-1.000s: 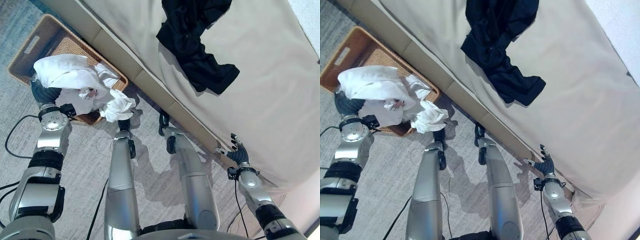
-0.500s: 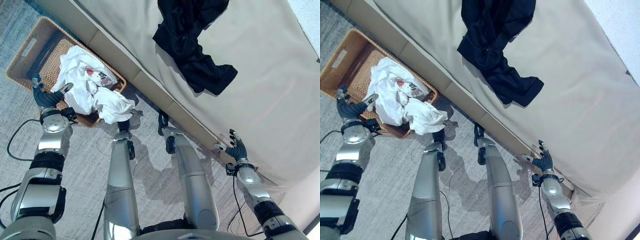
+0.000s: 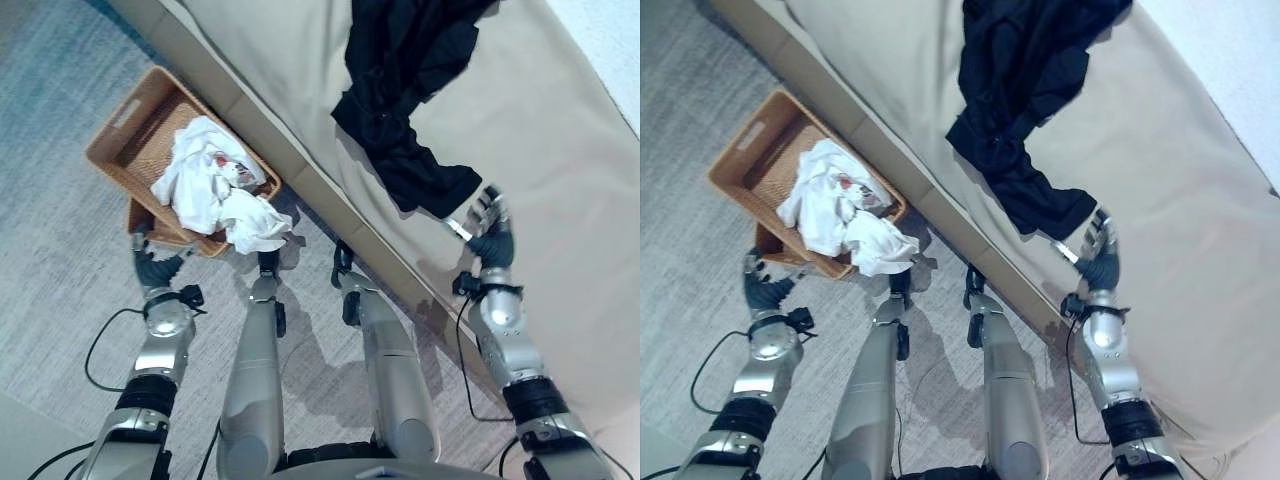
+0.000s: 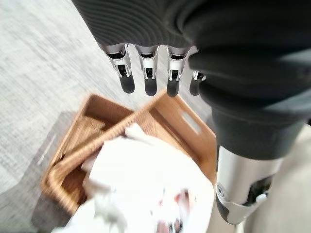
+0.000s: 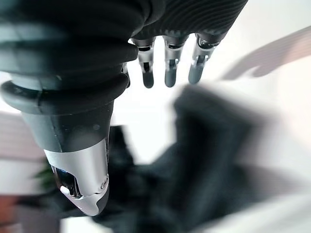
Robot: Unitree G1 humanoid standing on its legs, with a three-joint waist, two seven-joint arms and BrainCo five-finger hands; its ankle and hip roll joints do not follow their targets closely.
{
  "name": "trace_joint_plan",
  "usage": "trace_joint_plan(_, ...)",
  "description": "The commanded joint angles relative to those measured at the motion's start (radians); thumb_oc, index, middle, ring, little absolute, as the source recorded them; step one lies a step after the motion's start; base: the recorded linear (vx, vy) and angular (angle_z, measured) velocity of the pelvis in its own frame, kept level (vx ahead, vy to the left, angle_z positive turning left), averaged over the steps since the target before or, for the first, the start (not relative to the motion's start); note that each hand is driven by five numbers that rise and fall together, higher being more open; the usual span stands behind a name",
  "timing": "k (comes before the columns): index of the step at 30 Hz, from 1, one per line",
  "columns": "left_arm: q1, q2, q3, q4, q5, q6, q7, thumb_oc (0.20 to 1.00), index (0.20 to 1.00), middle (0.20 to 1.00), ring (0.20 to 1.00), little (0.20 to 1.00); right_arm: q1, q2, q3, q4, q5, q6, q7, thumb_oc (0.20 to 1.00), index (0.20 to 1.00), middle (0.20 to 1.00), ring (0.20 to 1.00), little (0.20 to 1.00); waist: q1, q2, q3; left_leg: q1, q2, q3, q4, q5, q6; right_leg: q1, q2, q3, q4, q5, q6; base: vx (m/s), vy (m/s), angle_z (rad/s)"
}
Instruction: Pick up clothes into the bucket
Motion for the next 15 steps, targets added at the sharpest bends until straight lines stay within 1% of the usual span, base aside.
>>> trace_joint_plan(1,0.008,-0.028,-0.055,0.029,0.094,-0.028,-0.04,1.0,1.0,1.0,1.0,1.0,0.024,-0.067,-0.055,-0.089,-0.08,-0.05,-0.065,1.0,1.0,1.0,1.0,1.0,-0.001,0.072,-0.013,0.044,-0.023,-0.062,-0.032,-0.001,0.014,0.057,-0.089,-0.032,-0.02,0.026,0.084,0.06,-0.107,0.16)
trace_joint_plan(2,0.016,-0.048,-0.128,0.065,0.163,-0.013,-0.079,1.0,1.0,1.0,1.0,1.0,-0.005,-0.076,-0.062,-0.109,-0.118,-0.044,-0.088,1.0,1.0,1.0,1.0,1.0,0.006,0.083,-0.013,0.076,-0.025,-0.072,-0.059,0.01,0.011,0.077,-0.096,-0.04,-0.009,0.016,0.085,0.03,-0.049,0.05)
trace_joint_plan(3,0.016,-0.049,-0.129,0.066,0.164,-0.013,-0.078,1.0,1.0,1.0,1.0,1.0,-0.004,-0.076,-0.063,-0.109,-0.119,-0.044,-0.089,1.0,1.0,1.0,1.0,1.0,0.006,0.084,-0.013,0.078,-0.025,-0.072,-0.061,0.01,0.011,0.078,-0.096,-0.041,-0.009,0.015,0.085,0.07,-0.098,0.12)
trace_joint_plan(4,0.021,-0.06,-0.217,0.105,0.255,-0.002,-0.116,1.0,1.0,1.0,1.0,1.0,-0.042,-0.093,-0.068,-0.114,-0.162,-0.039,-0.12,1.0,1.0,1.0,1.0,1.0,0.018,0.096,-0.013,0.112,-0.028,-0.084,-0.086,0.019,0.01,0.097,-0.106,-0.049,0.012,-0.001,0.085,0.05,-0.057,0.16)
trace_joint_plan(7,0.031,-0.07,-0.287,0.12,0.297,-0.007,-0.146,1.0,1.0,1.0,1.0,1.0,-0.096,-0.123,-0.064,-0.098,-0.212,-0.016,-0.155,1.0,1.0,1.0,1.0,1.0,0.028,0.109,-0.013,0.143,-0.032,-0.097,-0.108,0.025,0.013,0.118,-0.117,-0.057,0.03,-0.017,0.085,0.04,-0.052,0.25)
trace_joint_plan(10,0.05,-0.073,-0.319,0.097,0.277,-0.023,-0.154,1.0,1.0,1.0,1.0,1.0,-0.164,-0.171,-0.048,-0.031,-0.25,0.019,-0.187,1.0,1.0,1.0,1.0,1.0,0.044,0.119,-0.013,0.159,-0.034,-0.108,-0.116,0.028,0.015,0.134,-0.124,-0.066,0.037,-0.026,0.086,0.03,-0.051,0.16)
trace_joint_plan(11,0.05,-0.074,-0.319,0.096,0.277,-0.022,-0.154,1.0,1.0,1.0,1.0,1.0,-0.167,-0.172,-0.046,-0.028,-0.25,0.018,-0.188,1.0,1.0,1.0,1.0,1.0,0.043,0.12,-0.013,0.159,-0.034,-0.109,-0.116,0.028,0.015,0.134,-0.124,-0.067,0.037,-0.026,0.086,0.03,-0.034,0.24)
trace_joint_plan(12,0.059,-0.072,-0.325,0.08,0.255,-0.03,-0.15,1.0,1.0,1.0,1.0,1.0,-0.243,-0.222,-0.031,0.059,-0.27,0.056,-0.217,1.0,1.0,1.0,1.0,1.0,0.055,0.125,-0.013,0.161,-0.039,-0.116,-0.112,0.026,0.017,0.139,-0.126,-0.067,0.041,-0.029,0.086,0.02,-0.023,0.16)
trace_joint_plan(13,0.059,-0.073,-0.323,0.08,0.255,-0.029,-0.151,1.0,1.0,1.0,1.0,1.0,-0.247,-0.223,-0.028,0.063,-0.27,0.055,-0.218,1.0,1.0,1.0,1.0,1.0,0.054,0.126,-0.013,0.16,-0.038,-0.116,-0.112,0.026,0.017,0.138,-0.126,-0.068,0.041,-0.029,0.086,0.02,-0.048,0.08)
trace_joint_plan(14,0.065,-0.068,-0.323,0.072,0.212,-0.041,-0.131,1.0,1.0,1.0,1.0,1.0,-0.346,-0.285,0.008,0.184,-0.269,0.089,-0.241,1.0,1.0,1.0,1.0,1.0,0.069,0.131,-0.013,0.156,-0.042,-0.12,-0.104,0.024,0.018,0.137,-0.128,-0.07,0.045,-0.03,0.085,0.01,-0.033,0.04)
trace_joint_plan(15,0.065,-0.067,-0.321,0.075,0.197,-0.041,-0.125,1.0,1.0,1.0,1.0,1.0,-0.397,-0.31,0.029,0.247,-0.26,0.101,-0.242,1.0,1.0,1.0,1.0,1.0,0.075,0.133,-0.013,0.152,-0.042,-0.121,-0.102,0.023,0.019,0.134,-0.128,-0.07,0.048,-0.03,0.086,0.01,-0.033,0.07)
